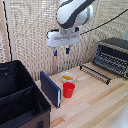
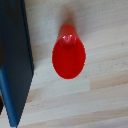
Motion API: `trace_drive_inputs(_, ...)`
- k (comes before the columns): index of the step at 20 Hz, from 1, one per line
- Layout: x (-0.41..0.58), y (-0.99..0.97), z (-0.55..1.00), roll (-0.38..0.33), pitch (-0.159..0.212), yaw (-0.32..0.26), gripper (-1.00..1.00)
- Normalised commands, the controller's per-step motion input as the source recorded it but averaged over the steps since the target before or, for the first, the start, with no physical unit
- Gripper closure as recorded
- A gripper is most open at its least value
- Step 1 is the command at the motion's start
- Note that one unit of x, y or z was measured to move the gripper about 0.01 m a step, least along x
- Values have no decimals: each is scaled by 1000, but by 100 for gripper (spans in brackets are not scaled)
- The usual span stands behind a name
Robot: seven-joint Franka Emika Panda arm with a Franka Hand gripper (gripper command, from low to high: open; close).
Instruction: Gently stretch your hand towards the oven tray's handle, obtaining a firm grip, and draw it cautiously out of the oven. Transition your grip to the hot dog bowl, gingerly seizing the edge, and elevate it from the surface. Hover the bowl over the tray, delicately lower it, and temper your grip, establishing the bowl's equilibrium.
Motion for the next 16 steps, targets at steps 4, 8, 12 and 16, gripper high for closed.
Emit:
trace_drive_inputs(4, 0, -92, 1, -353, -55, 166, -100)
trace_drive_inputs(8, 0, -79, 0, -341, -76, 175, -100)
trace_drive_inputs(12, 0, -68, 0, -351, -60, 167, -100)
trace_drive_inputs(16, -21, -123, 1, -359, -46, 147, -100)
